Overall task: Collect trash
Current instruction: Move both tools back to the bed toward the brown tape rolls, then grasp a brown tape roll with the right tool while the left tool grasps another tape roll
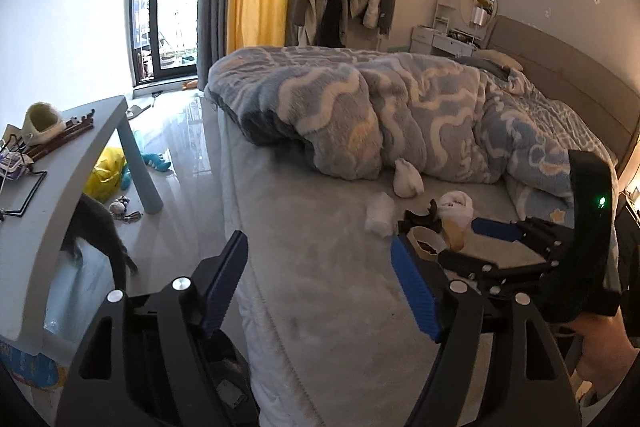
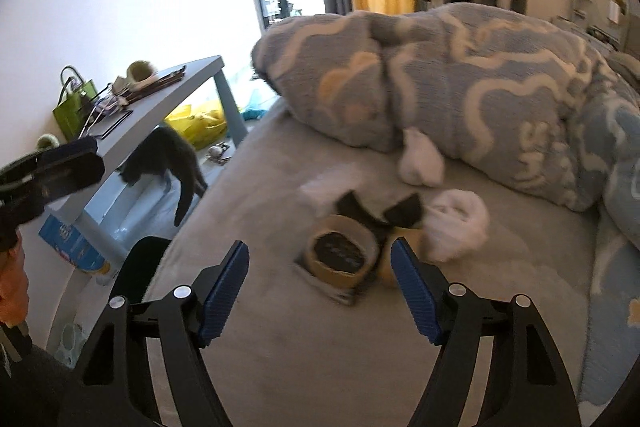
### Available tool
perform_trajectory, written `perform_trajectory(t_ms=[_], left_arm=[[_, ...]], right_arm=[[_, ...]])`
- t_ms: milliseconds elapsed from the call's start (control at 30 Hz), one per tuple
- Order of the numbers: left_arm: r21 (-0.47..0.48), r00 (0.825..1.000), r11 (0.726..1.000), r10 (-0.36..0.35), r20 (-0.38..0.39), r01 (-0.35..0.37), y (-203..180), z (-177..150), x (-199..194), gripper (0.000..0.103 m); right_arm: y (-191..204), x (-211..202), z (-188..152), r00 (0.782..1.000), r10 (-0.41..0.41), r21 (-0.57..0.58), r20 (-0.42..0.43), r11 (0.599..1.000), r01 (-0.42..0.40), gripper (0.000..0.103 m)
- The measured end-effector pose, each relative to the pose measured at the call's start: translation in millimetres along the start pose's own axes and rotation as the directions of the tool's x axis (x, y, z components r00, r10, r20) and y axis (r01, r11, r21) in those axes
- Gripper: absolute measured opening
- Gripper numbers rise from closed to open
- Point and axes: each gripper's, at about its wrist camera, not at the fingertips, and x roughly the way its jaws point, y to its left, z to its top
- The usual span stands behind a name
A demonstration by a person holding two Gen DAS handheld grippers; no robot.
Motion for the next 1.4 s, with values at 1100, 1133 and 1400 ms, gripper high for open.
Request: perform_trajectory(t_ms=[1100,1133,1400], left_arm=[[0.098,0.974,0.981,-0.146,-0.174,0.165,-59,-13,85,0.089],[0.104,0.973,0.981,-0.145,-0.177,0.165,-62,-14,86,0.09],[0.147,0.971,0.975,-0.14,-0.192,0.169,-87,-18,96,0.091]], right_arm=[[-80,31,-9,0.968,0.244,0.253,-0.056,0.941,-0.223,0.018],[-81,29,-10,0.966,0.252,0.259,-0.051,0.938,-0.231,0.018],[-101,17,-18,0.953,0.301,0.319,-0.004,0.904,-0.284,0.018]])
